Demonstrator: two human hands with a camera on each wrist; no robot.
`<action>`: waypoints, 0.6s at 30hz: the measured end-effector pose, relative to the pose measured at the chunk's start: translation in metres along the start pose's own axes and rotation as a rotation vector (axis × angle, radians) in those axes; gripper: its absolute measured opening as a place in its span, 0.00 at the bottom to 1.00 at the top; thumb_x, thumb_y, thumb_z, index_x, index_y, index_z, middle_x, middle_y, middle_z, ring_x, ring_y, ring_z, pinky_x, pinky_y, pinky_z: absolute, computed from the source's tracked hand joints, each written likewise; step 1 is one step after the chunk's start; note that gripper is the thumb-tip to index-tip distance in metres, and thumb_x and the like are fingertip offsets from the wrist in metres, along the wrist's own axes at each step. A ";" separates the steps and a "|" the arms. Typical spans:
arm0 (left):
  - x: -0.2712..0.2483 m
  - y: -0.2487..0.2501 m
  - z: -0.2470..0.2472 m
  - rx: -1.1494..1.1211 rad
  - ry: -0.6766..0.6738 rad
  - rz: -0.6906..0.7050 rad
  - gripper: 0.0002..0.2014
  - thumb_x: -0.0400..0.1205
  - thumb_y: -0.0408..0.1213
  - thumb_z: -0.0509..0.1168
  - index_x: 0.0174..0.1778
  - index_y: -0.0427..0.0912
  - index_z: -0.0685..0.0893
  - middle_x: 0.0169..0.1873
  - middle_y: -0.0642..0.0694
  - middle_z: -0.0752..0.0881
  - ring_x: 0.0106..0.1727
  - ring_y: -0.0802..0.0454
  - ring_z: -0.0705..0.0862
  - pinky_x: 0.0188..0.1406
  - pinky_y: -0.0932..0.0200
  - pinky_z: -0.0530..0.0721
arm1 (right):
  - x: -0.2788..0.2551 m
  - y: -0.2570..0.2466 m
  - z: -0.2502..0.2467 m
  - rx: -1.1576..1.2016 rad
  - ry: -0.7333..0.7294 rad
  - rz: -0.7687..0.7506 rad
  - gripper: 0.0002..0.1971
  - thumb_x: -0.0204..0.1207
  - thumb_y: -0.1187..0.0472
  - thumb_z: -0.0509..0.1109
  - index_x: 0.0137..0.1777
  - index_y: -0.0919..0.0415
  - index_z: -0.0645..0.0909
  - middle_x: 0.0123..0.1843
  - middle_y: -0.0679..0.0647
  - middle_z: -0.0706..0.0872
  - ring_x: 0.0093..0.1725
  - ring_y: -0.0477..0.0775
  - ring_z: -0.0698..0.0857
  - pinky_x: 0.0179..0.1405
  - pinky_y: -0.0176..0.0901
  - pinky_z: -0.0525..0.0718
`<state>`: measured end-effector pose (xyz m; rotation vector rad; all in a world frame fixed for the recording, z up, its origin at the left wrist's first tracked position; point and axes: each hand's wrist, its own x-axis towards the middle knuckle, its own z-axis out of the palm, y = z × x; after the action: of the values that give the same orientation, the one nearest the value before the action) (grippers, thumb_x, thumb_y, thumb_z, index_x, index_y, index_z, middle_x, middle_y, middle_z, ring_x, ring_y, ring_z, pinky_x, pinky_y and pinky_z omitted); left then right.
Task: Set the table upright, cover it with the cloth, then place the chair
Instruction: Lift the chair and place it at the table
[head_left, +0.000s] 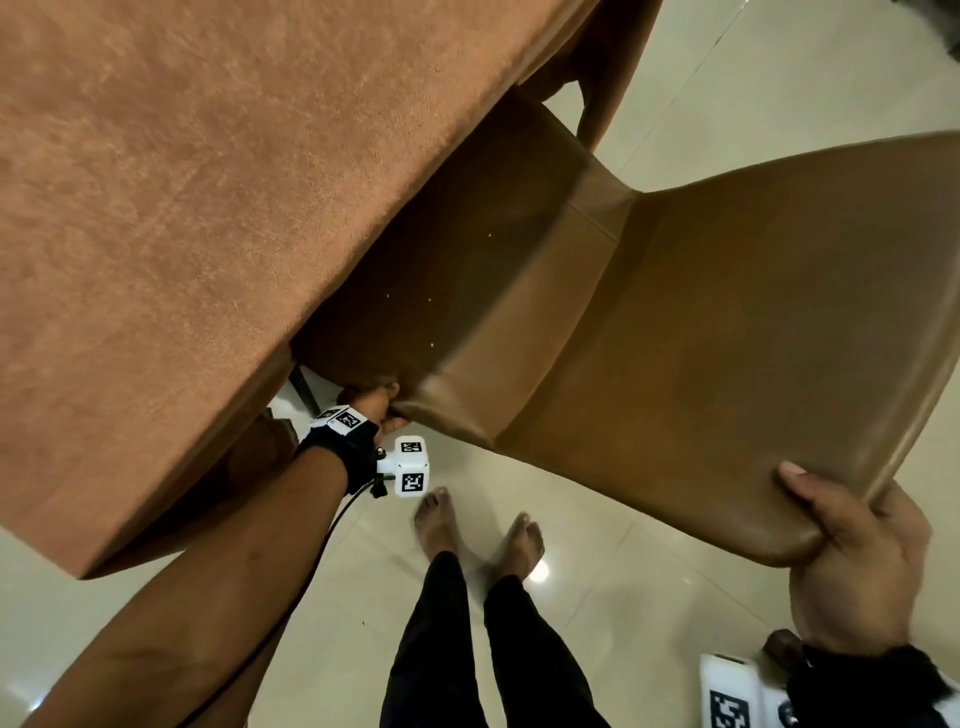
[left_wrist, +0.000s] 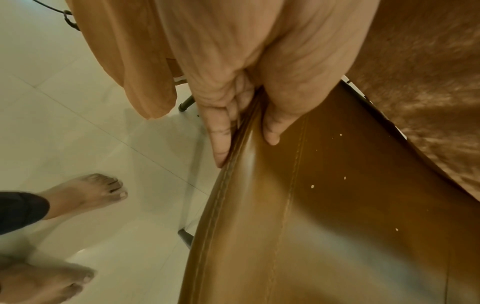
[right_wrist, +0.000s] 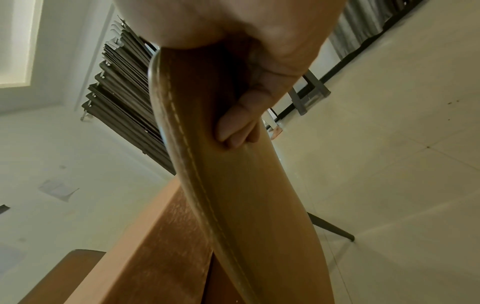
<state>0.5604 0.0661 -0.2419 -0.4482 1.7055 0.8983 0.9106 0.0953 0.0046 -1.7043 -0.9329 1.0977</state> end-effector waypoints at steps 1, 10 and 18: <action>-0.003 0.001 0.001 -0.003 -0.012 -0.005 0.18 0.83 0.25 0.64 0.71 0.34 0.76 0.65 0.34 0.83 0.57 0.35 0.84 0.46 0.40 0.85 | 0.002 -0.001 -0.001 -0.006 -0.009 0.006 0.10 0.75 0.74 0.68 0.49 0.61 0.86 0.43 0.46 0.93 0.51 0.53 0.88 0.51 0.39 0.88; -0.010 -0.008 0.002 0.037 -0.061 0.033 0.20 0.84 0.25 0.65 0.73 0.32 0.75 0.64 0.36 0.82 0.67 0.33 0.81 0.54 0.44 0.83 | 0.005 -0.006 0.000 -0.013 -0.020 0.001 0.12 0.76 0.73 0.67 0.51 0.59 0.87 0.45 0.45 0.92 0.52 0.51 0.88 0.53 0.40 0.87; -0.017 -0.014 -0.002 0.067 -0.031 0.027 0.14 0.84 0.31 0.66 0.66 0.36 0.78 0.53 0.37 0.84 0.45 0.41 0.87 0.49 0.49 0.87 | -0.005 -0.006 0.010 0.101 0.056 0.048 0.14 0.78 0.74 0.65 0.55 0.56 0.83 0.42 0.40 0.92 0.46 0.41 0.89 0.45 0.33 0.85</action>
<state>0.5742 0.0532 -0.2311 -0.3651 1.7121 0.8606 0.8993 0.0958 0.0091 -1.6734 -0.7923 1.1043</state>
